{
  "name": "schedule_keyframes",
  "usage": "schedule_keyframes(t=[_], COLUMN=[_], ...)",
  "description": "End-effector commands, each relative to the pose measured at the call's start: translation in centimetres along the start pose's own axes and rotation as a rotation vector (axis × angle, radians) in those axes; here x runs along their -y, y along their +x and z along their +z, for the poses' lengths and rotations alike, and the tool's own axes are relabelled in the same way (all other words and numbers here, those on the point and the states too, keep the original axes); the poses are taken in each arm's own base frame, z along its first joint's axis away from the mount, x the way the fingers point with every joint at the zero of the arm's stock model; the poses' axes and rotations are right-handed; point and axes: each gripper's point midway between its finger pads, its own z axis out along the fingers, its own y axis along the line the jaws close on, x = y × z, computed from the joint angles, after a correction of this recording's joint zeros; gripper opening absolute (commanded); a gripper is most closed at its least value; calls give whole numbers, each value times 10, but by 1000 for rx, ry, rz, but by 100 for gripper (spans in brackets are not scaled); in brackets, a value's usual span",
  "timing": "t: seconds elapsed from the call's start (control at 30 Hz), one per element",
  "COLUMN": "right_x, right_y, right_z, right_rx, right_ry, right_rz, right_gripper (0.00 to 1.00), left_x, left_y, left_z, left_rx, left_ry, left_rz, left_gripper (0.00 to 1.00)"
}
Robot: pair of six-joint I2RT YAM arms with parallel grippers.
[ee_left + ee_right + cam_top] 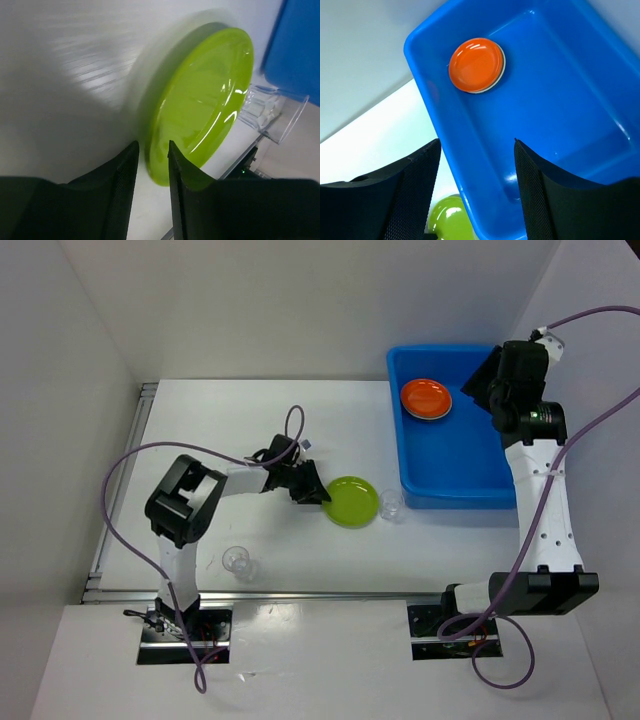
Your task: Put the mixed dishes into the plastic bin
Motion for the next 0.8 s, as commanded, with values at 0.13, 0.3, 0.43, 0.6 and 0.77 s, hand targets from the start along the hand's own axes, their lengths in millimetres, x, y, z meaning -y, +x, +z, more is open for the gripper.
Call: schedule_keyframes(t=[0.13, 0.3, 0.43, 0.6, 0.77], right_x=[-3, -19, -38, -65, -95], right_y=[14, 52, 84, 127, 148], right_z=[-5, 9, 11, 16, 16], right_rx=[-44, -150, -232, -391, -461], right_ry=[-44, -169, -335, -521, -657], right_rz=[-25, -49, -96, -113, -135], right_gripper=[66, 72, 78, 82, 77], left_x=[17, 34, 54, 81, 86], left_y=[-4, -27, -87, -142, -142], left_z=[27, 18, -26, -102, -128], left_rx=[6, 67, 219, 346, 319], left_ry=[37, 12, -24, 106, 236], left_rz=[37, 76, 131, 110, 29], left_gripper=[19, 0, 0, 0, 0])
